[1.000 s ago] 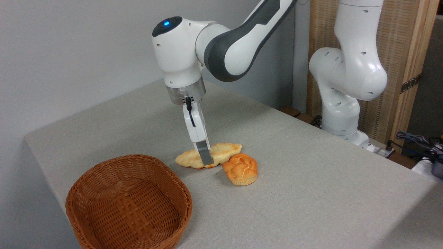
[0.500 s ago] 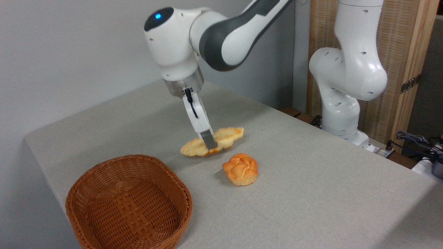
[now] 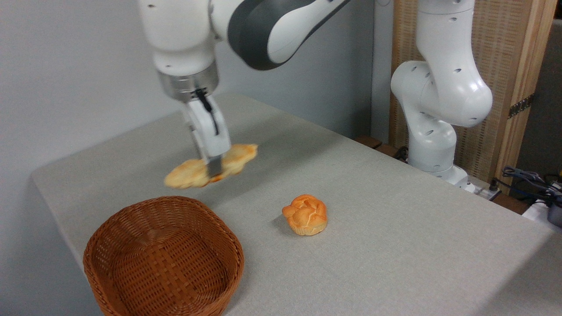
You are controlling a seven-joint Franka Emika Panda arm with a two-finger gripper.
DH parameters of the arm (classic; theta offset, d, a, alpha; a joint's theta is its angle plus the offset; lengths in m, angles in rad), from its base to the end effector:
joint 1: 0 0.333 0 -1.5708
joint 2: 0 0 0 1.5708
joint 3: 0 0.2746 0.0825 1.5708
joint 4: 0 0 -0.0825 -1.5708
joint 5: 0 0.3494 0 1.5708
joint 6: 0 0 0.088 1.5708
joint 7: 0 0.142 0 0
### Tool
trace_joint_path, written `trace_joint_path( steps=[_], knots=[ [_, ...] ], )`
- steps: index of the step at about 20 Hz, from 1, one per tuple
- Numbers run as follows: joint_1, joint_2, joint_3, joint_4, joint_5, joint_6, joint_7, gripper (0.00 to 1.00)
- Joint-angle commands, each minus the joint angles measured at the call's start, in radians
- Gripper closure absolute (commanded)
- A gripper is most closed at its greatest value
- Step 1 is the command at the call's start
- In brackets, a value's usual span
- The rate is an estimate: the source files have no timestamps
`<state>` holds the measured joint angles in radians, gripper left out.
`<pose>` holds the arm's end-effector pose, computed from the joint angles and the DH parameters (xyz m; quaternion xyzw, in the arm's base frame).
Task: Put bread into the basket
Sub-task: 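Carry the held loaf over the wicker basket and lower it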
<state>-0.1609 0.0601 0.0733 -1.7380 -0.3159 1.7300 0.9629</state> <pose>0.5318 -0.0867 0.4621 0.8694 -0.4689 0.0342 0.1520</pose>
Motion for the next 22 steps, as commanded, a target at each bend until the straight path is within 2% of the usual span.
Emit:
trace_joint_path(
  steps=[1,3,5,7,8,9,10,22],
  knots=[
    [0.026,0.086,0.002,0.092,-0.051,0.17,-0.018,0.6],
    [0.043,0.116,0.002,0.094,-0.072,0.282,-0.015,0.6],
    [0.046,0.142,-0.001,0.094,-0.072,0.354,-0.013,0.6],
    [0.047,0.152,-0.009,0.092,-0.065,0.372,-0.009,0.53],
    [0.047,0.155,-0.01,0.091,-0.063,0.372,-0.009,0.35],
    [0.047,0.156,-0.01,0.089,-0.063,0.372,-0.009,0.07],
    [0.047,0.159,-0.01,0.089,-0.061,0.372,-0.009,0.0],
    [0.047,0.155,-0.013,0.094,-0.075,0.369,-0.018,0.0]
  ],
)
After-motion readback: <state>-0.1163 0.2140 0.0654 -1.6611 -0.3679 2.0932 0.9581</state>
